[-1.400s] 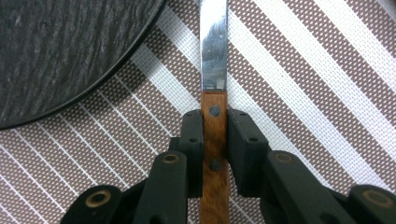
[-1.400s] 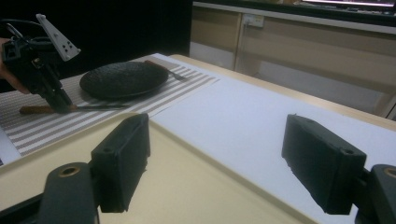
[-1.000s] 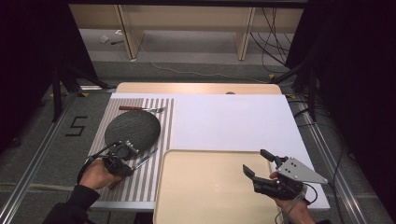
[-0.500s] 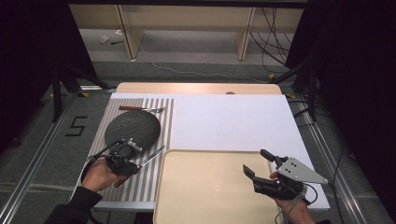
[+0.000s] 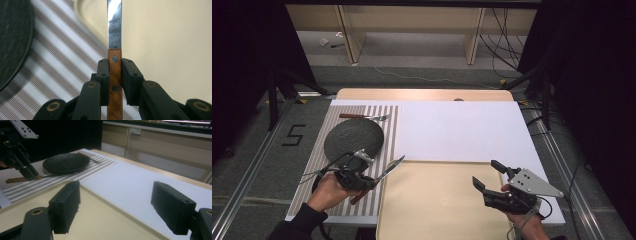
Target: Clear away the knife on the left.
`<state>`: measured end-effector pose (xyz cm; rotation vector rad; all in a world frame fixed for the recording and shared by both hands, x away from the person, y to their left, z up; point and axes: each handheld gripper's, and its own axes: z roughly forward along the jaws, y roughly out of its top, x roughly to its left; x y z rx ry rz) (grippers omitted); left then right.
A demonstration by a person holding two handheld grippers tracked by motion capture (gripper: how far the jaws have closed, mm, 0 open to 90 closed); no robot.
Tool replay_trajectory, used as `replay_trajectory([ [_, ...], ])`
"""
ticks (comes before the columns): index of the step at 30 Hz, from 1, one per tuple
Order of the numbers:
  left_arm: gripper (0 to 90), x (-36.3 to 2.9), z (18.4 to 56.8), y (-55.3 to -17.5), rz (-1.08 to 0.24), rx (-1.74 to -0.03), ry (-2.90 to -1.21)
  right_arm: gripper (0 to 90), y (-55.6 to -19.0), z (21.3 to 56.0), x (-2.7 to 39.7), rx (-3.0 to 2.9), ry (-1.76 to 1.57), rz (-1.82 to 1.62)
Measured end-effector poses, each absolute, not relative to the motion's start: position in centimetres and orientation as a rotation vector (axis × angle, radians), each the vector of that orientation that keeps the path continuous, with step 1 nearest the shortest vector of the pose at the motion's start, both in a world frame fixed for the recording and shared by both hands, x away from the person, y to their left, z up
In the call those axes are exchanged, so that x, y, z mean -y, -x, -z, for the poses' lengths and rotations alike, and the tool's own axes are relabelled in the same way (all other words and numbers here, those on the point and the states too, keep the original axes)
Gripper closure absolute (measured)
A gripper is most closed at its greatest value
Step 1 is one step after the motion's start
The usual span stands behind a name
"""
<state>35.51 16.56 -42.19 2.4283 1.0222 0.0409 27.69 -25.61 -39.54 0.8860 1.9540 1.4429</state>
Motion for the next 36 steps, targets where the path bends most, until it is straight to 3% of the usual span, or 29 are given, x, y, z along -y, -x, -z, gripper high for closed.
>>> replay_trajectory([
  [16, 76.8, -12.7, 41.7, -33.5, 0.027, -0.922, -2.369, 24.4, -27.7, 39.5, 25.6, -1.956, -0.882, -1.440],
  [36, 76.8, -11.1, 42.7, -33.3, 0.123, -0.923, -2.353, 24.4, -27.7, 39.5, 25.6, -1.958, -0.882, -1.442],
])
